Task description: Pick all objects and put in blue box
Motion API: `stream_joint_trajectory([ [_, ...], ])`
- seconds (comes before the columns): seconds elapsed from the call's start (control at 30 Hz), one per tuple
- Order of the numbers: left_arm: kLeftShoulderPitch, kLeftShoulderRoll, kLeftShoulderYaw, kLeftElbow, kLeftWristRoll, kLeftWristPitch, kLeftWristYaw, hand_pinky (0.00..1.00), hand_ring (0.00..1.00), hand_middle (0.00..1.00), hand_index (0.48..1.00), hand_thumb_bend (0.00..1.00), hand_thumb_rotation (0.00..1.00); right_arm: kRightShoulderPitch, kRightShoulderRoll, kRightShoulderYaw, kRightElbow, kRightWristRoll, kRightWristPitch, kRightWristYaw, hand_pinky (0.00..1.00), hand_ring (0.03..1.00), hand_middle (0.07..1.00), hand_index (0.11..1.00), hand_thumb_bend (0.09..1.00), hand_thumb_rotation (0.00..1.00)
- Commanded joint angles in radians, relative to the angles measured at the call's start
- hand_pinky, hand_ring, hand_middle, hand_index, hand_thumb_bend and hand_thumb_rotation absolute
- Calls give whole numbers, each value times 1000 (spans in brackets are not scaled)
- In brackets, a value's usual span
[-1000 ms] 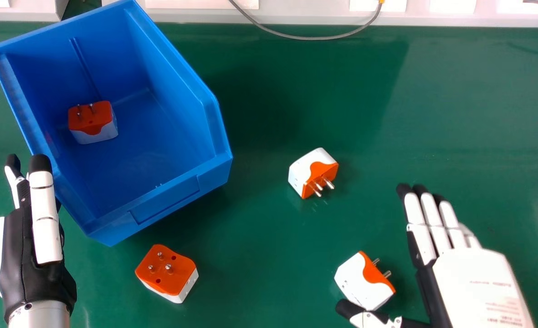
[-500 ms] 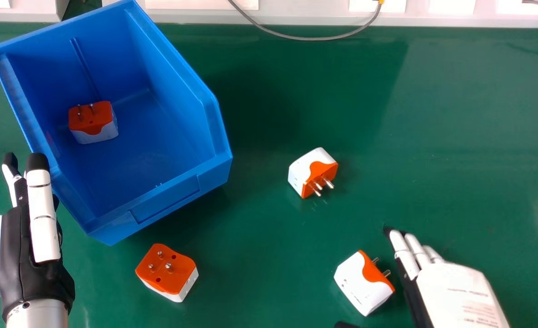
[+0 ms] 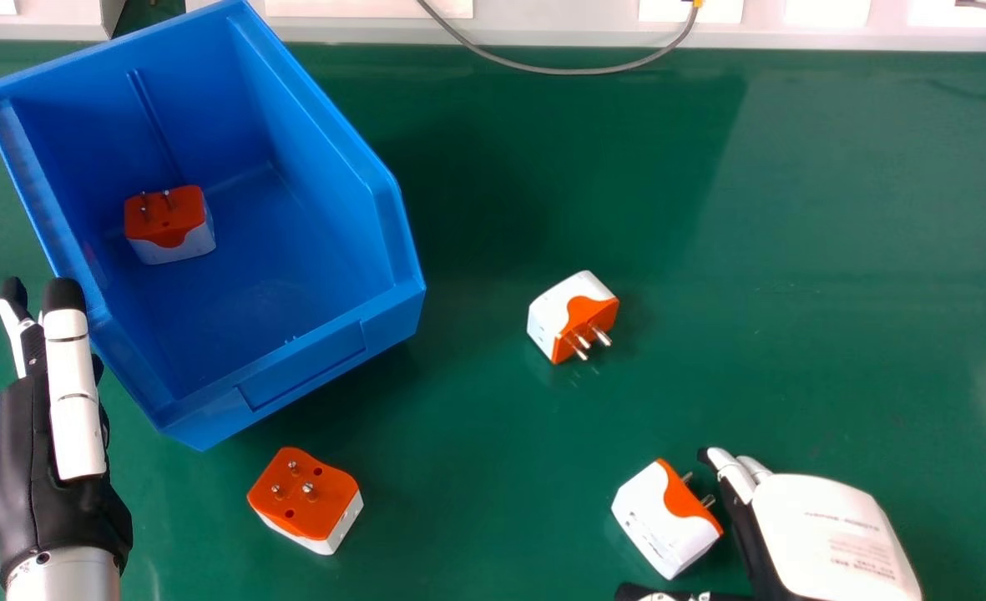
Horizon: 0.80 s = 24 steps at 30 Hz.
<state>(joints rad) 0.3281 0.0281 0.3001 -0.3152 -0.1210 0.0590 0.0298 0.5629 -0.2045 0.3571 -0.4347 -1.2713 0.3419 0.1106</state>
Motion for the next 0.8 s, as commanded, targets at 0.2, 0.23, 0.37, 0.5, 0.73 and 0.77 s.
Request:
stream_joint_trajectory([
  [0.2,-2,13,11,-20,-10,-2,-4,1000,1000,1000,1000,579,1000,-35,12,16,10,-14,32,28,717,787,844,860,552,683],
  [0.23,-2,13,11,-19,-11,-2,-4,1000,1000,1000,1000,579,1000,-38,11,18,12,-15,34,27,717,786,843,858,551,682],
  [0.37,-3,13,11,-18,-12,-2,-5,1000,1000,1000,1000,578,1000,-46,8,25,19,-15,40,22,716,781,839,855,552,684],
  [0.5,-4,13,10,-24,-10,5,-2,1000,1000,1000,1000,578,1000,-56,3,31,26,-14,41,19,710,771,832,848,553,683],
  [0.73,-7,13,8,-30,-8,13,0,1000,1000,1000,1000,578,1000,-83,5,41,49,-16,44,20,699,765,821,839,553,677],
  [0.77,-10,13,8,-29,-8,16,0,1000,1000,1000,1000,578,1000,-87,6,43,54,-18,43,19,694,761,816,835,556,672],
])
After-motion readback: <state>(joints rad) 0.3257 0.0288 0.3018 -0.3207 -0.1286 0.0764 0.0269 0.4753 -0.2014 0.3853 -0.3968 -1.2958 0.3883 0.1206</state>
